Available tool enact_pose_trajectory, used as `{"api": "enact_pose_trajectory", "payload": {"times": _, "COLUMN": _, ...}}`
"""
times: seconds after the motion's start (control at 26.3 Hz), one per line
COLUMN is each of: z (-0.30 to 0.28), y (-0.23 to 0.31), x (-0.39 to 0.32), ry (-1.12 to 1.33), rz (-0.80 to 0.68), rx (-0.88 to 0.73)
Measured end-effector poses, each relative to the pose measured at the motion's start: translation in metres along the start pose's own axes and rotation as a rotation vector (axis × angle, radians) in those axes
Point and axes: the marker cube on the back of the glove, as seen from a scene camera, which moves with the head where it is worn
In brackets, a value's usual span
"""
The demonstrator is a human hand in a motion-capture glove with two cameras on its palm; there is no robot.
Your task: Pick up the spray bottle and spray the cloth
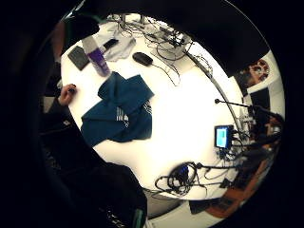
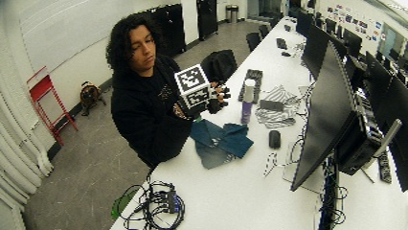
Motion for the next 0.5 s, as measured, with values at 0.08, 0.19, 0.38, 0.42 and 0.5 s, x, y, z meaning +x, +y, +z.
{"api": "enact_pose_trajectory", "payload": {"times": 0.08, "z": 0.002, "y": 0.003, "x": -0.002, "ry": 0.056, "rz": 0.023, "rx": -0.048}}
{"api": "enact_pose_trajectory", "payload": {"times": 0.19, "z": 0.005, "y": 0.004, "x": -0.006, "ry": 0.102, "rz": 0.042, "rx": -0.096}}
{"api": "enact_pose_trajectory", "payload": {"times": 0.38, "z": 0.01, "y": 0.003, "x": -0.005, "ry": 0.115, "rz": 0.063, "rx": -0.151}}
{"api": "enact_pose_trajectory", "payload": {"times": 0.42, "z": 0.011, "y": 0.002, "x": -0.004, "ry": 0.116, "rz": 0.07, "rx": -0.162}}
{"api": "enact_pose_trajectory", "payload": {"times": 0.5, "z": 0.012, "y": 0.002, "x": -0.004, "ry": 0.119, "rz": 0.078, "rx": -0.176}}
